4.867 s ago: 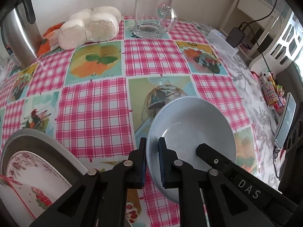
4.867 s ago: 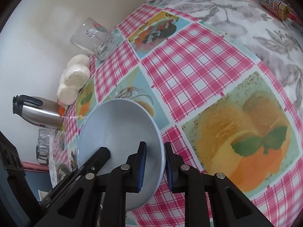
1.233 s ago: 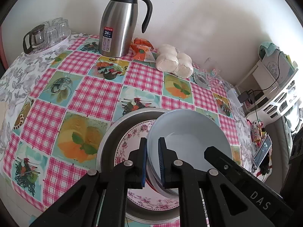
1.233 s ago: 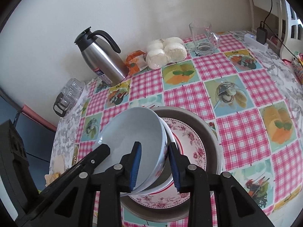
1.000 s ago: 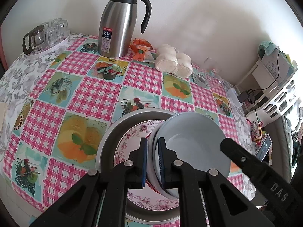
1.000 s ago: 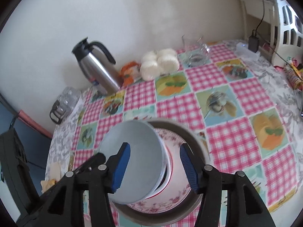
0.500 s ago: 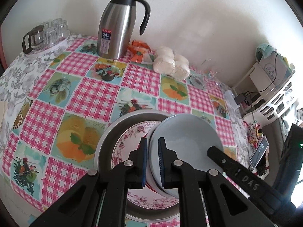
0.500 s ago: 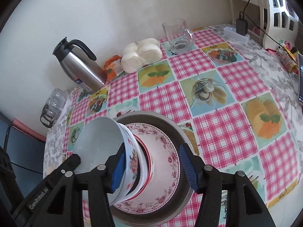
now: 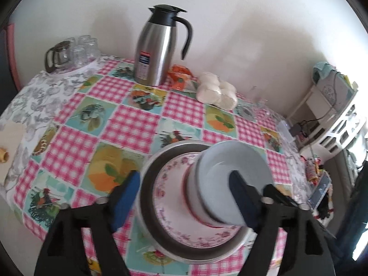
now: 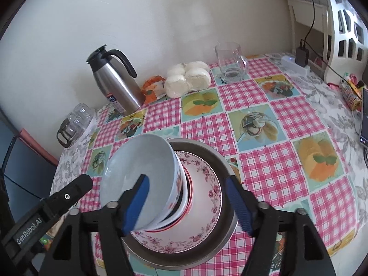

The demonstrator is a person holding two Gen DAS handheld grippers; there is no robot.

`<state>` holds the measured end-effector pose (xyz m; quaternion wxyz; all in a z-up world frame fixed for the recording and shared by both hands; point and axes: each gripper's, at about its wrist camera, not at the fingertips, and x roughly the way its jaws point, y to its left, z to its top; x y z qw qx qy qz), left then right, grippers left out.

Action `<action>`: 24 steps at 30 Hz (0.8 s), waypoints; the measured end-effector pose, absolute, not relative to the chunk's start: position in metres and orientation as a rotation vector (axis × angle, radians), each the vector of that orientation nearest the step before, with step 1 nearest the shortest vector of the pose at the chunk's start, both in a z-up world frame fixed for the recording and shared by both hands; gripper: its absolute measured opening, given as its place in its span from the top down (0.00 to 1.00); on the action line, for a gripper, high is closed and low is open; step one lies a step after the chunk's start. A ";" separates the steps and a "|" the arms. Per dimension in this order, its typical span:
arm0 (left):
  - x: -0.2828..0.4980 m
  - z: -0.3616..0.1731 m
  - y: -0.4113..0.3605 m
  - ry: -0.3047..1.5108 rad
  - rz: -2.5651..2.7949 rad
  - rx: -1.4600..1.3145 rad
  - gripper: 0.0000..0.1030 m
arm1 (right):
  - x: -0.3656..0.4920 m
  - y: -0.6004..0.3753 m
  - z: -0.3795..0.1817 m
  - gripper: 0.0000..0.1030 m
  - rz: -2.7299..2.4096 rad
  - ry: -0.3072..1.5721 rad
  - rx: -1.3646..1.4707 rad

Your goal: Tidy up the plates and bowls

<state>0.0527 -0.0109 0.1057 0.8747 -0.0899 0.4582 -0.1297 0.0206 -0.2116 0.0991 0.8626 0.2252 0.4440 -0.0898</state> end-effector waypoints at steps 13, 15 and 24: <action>0.023 0.079 0.017 0.961 -0.188 -0.139 0.08 | -0.023 -0.202 0.103 0.01 -0.184 0.850 0.398; 0.017 0.074 0.020 0.964 -0.178 -0.123 0.03 | -0.029 -0.200 0.100 0.00 -0.184 0.854 0.385; -0.006 0.060 0.016 0.984 -0.168 -0.026 0.03 | -0.049 -0.187 0.078 0.00 -0.205 0.908 0.312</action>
